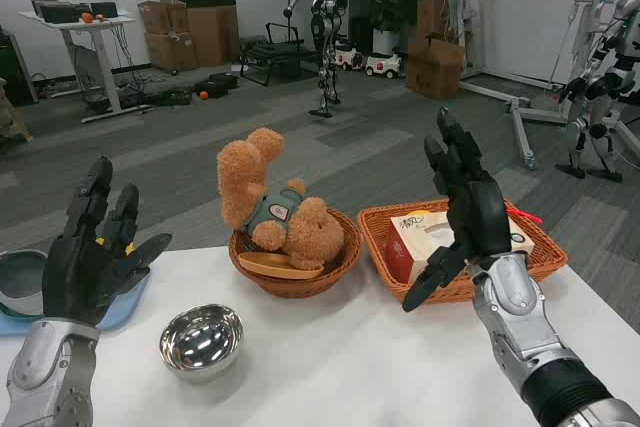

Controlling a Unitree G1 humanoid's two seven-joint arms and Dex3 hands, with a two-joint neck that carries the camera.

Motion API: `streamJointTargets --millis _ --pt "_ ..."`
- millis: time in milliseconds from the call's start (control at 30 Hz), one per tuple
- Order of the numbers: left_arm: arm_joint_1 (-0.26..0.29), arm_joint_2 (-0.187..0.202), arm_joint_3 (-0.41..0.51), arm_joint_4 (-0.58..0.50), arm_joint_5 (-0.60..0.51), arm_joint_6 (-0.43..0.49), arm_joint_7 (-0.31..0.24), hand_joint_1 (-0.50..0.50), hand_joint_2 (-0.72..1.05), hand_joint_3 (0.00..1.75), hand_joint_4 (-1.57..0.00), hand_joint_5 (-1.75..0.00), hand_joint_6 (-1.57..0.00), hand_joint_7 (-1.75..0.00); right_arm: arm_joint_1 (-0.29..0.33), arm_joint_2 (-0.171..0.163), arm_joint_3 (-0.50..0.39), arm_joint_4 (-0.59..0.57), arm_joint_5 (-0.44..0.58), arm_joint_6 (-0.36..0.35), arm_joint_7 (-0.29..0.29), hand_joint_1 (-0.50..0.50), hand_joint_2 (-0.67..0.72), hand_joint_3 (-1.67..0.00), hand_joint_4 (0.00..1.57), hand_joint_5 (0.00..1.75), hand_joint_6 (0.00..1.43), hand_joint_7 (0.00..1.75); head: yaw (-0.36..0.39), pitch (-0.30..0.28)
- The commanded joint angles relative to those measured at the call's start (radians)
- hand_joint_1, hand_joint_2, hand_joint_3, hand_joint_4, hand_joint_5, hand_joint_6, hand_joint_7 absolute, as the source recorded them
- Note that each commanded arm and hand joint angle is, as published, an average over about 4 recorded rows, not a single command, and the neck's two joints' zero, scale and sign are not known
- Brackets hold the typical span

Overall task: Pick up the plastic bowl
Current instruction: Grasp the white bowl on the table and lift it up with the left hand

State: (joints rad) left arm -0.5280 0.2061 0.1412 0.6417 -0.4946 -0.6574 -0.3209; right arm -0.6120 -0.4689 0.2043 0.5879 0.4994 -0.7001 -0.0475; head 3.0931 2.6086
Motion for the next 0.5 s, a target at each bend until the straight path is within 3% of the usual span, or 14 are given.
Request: streamJointTargets --millis 33,100,500 --pt "0.189 -0.071 -0.131 -0.281 -0.038 -0.249 0.269 -0.5 -0.72 0.0 0.0 0.0 0.0 0.0 0.176 -0.062 -0.003 -0.155 0.079 -0.167 -0.043 -0.46 0.72 0.0 0.0 0.0 0.0 0.0 0.136 -0.099" --pt "0.189 -0.072 -0.134 -0.281 -0.038 -0.249 0.269 -0.5 -0.72 0.0 0.0 0.0 0.0 0.0 0.176 -0.061 -0.003 -0.155 0.079 -0.167 -0.043 -0.46 0.72 0.0 0.0 0.0 0.0 0.0 0.084 -0.061" --pt "0.19 -0.076 -0.138 -0.277 -0.036 -0.249 0.269 -0.5 -0.72 0.0 0.0 0.0 0.0 0.0 0.176 -0.06 0.0 -0.151 0.08 -0.167 -0.043 -0.46 0.72 0.0 0.0 0.0 0.0 0.0 0.082 -0.095"
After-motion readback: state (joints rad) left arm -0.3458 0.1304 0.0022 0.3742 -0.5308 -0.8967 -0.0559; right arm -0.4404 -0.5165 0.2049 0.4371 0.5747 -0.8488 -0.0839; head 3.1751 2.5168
